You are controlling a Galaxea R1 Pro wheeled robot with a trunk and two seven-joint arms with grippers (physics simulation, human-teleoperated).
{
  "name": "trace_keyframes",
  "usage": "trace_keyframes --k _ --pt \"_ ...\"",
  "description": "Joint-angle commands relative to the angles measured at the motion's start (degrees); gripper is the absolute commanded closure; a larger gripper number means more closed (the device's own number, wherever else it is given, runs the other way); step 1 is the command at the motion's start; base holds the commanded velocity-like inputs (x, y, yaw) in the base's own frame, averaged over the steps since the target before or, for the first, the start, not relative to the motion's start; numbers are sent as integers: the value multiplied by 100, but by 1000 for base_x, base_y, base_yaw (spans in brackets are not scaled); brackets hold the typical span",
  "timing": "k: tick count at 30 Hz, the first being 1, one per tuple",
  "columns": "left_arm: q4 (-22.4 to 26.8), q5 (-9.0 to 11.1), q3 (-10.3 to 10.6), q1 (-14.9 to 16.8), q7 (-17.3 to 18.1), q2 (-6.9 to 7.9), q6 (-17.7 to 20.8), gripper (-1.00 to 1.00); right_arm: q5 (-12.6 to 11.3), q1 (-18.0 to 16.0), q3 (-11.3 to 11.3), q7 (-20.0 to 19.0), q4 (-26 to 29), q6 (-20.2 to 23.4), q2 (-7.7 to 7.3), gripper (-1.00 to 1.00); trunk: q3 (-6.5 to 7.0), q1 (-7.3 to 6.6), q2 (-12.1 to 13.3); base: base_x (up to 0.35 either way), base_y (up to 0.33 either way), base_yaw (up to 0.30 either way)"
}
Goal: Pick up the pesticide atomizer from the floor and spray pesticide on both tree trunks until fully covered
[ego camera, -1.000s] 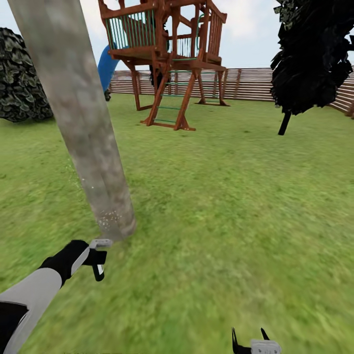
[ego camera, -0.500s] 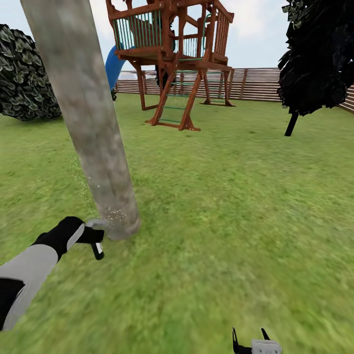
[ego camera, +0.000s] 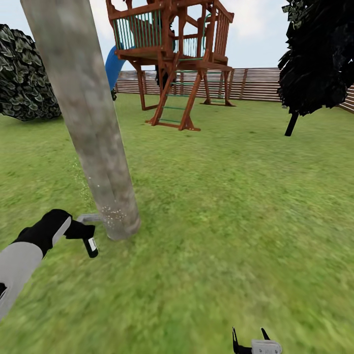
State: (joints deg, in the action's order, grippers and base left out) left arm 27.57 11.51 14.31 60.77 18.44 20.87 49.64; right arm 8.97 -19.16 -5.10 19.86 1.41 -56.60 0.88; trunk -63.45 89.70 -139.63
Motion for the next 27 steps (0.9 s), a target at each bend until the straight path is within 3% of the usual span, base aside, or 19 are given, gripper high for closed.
trace_keyframes --k 1,5,11,13,16,18,21,23,24,27 --pt "2 48 -3 0 2 71 10 100 0 0 0 0 0 0 0 -100 0 0 0 0 0 0" --pt "21 55 18 -49 -3 47 11 100 0 0 0 0 0 0 0 -100 0 0 0 91 0 0" --pt "38 60 26 3 -7 -205 157 100 0 0 0 0 0 1 -2 -100 0 0 0 63 0 0" --pt "35 45 22 19 -7 -152 204 100 0 0 0 0 0 0 -3 -100 0 0 0 1 0 0" --pt "30 44 11 22 1 310 212 100 0 0 0 0 0 4 -4 -100 0 0 0 0 0 0" --pt "29 49 18 22 2 429 213 100 0 0 0 0 0 1 -3 -100 0 0 0 0 0 0" --pt "82 60 19 21 3 398 215 100 0 0 0 0 0 2 -3 -100 0 0 0 10 0 0" --pt "409 69 19 9 4 373 284 100 0 0 0 0 0 2 -6 -100 0 0 0 219 84 0" --pt "646 70 19 7 8 368 542 100 0 0 0 0 0 6 -8 -100 0 0 0 289 140 0" --pt "1063 69 22 -10 19 367 805 100 0 0 0 0 0 9 -9 -100 0 0 0 132 51 0"
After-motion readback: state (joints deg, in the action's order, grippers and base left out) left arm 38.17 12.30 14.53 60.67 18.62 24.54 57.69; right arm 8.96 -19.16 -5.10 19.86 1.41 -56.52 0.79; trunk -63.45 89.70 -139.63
